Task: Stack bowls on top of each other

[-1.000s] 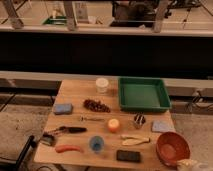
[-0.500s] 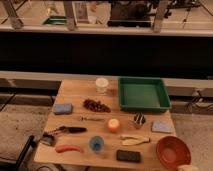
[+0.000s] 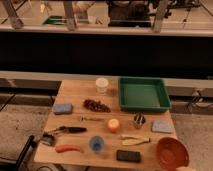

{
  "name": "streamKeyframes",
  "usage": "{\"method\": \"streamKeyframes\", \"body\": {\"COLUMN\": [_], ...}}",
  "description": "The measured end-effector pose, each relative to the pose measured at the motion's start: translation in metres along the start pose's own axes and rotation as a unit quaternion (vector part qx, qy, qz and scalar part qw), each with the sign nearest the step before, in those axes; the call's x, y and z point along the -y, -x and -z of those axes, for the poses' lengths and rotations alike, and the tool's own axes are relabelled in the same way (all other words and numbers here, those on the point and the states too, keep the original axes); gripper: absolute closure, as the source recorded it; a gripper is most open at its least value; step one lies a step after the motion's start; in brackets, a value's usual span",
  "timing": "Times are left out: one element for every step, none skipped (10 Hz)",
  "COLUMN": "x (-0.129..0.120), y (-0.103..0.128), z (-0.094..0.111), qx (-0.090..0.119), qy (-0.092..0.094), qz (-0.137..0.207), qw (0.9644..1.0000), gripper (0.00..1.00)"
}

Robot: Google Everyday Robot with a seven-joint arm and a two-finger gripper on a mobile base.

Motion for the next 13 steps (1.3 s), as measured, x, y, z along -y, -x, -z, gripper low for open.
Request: {"method": "streamKeyframes", "body": {"x": [0.002, 0.003, 0.004, 0.004, 0.002, 0.001, 0.001, -0.001, -0.001, 0.001, 0.003, 0.005, 0.008], "y": [-0.001, -0.003, -0.006, -0.008, -0.011, -0.013, -0.014, -0.016, -0.017, -0.018, -0.017, -0.016, -0.014], "z": [0.000, 0.000, 0.000, 0.000, -0.001, -0.003, -0.006, -0.007, -0.008, -0.011, -0.013, -0.014, -0.015], "qx": [-0.002, -0.004, -0.007, -0.010, -0.013, -0.018, -0.020, -0.026, -0.030, -0.034, -0.035, -0.036, -0.037], "qy": [-0.003, -0.006, -0.008, -0.009, -0.007, 0.000, 0.002, 0.005, 0.005, 0.004, 0.002, 0.000, -0.003], "qz": [0.002, 0.001, -0.001, -0.003, -0.007, -0.008, -0.009, -0.011, -0.012, -0.012, -0.011, -0.010, -0.008], "qw": [1.0000, 1.0000, 0.9999, 0.9999, 0.9999, 0.9998, 0.9998, 0.9996, 0.9995, 0.9994, 0.9993, 0.9993, 0.9993], "gripper": [1.00, 1.00, 1.00, 1.00, 0.98, 0.91, 0.81, 0.70, 0.61, 0.48, 0.40, 0.32, 0.23]}}
